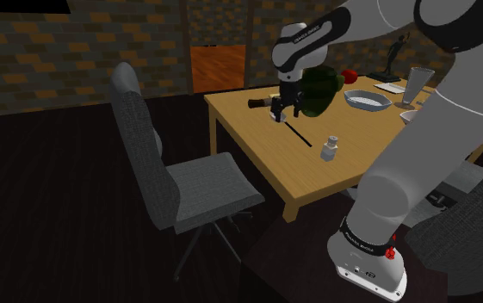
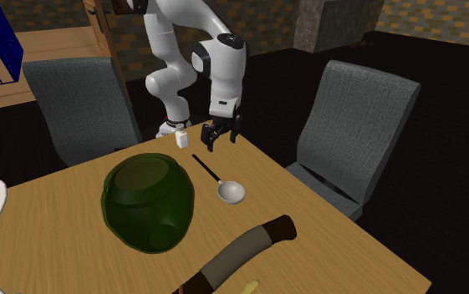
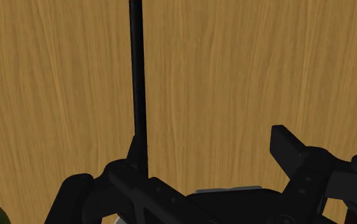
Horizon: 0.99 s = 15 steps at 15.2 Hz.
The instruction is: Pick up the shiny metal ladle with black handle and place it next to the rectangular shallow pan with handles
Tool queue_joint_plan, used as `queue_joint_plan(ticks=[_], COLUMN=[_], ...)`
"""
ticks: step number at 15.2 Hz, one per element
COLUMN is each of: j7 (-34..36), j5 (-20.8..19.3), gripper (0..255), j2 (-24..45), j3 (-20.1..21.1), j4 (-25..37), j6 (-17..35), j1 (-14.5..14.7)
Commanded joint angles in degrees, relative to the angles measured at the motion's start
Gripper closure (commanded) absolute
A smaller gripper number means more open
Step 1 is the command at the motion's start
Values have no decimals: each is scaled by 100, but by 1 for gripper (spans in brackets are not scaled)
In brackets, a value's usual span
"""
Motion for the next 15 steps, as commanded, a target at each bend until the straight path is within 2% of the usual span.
queue_joint_plan(ticks=[1, 5, 12, 15], j7=[-106, -277, -323, -328], j5=[-17, 39, 93, 98], gripper=[0, 0, 0, 0], j2=[352, 1075, 1319, 1342], j3=[-130, -325, -347, -349], j4=[198, 664, 364, 342], j6=[125, 325, 863, 908], j1=[-101, -275, -315, -318])
